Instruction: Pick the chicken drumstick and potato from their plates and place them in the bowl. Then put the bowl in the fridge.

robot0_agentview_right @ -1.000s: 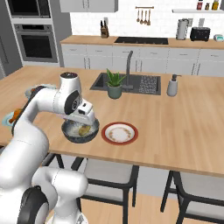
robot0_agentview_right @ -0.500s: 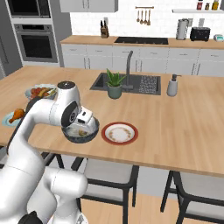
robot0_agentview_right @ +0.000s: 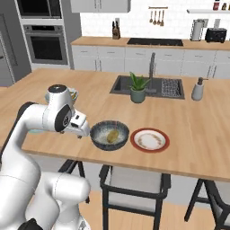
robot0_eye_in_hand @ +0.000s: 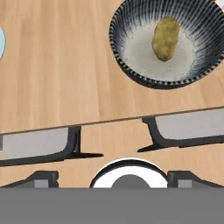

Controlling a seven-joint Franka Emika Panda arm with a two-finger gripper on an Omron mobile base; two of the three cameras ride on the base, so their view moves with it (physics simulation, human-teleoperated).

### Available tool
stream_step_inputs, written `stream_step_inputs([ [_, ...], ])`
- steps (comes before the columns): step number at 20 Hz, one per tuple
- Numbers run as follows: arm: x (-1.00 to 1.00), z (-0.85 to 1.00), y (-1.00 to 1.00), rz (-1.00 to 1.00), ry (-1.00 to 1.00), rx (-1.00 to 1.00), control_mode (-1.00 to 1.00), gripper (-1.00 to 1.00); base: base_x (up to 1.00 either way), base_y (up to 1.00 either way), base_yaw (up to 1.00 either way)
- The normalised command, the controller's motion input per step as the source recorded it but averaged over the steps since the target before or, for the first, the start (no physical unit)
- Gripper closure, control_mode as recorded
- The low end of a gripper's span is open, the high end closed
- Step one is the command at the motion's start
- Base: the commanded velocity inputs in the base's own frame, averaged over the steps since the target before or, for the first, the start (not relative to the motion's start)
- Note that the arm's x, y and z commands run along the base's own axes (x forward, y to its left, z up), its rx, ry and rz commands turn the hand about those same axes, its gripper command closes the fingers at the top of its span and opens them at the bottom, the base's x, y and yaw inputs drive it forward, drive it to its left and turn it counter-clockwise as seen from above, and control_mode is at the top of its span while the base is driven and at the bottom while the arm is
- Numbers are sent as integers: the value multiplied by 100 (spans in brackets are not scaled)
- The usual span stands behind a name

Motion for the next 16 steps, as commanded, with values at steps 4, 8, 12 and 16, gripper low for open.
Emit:
stream_step_inputs([
  [4, 0, 0, 0, 0, 0, 0, 100, -100, 0, 100, 0],
  [8, 0, 0, 0, 0, 0, 0, 100, -100, 3, 96, 0],
  [12, 0, 0, 0, 0, 0, 0, 100, -100, 17, 50, -2],
  [16, 0, 0, 0, 0, 0, 0, 100, -100, 28, 49, -4],
])
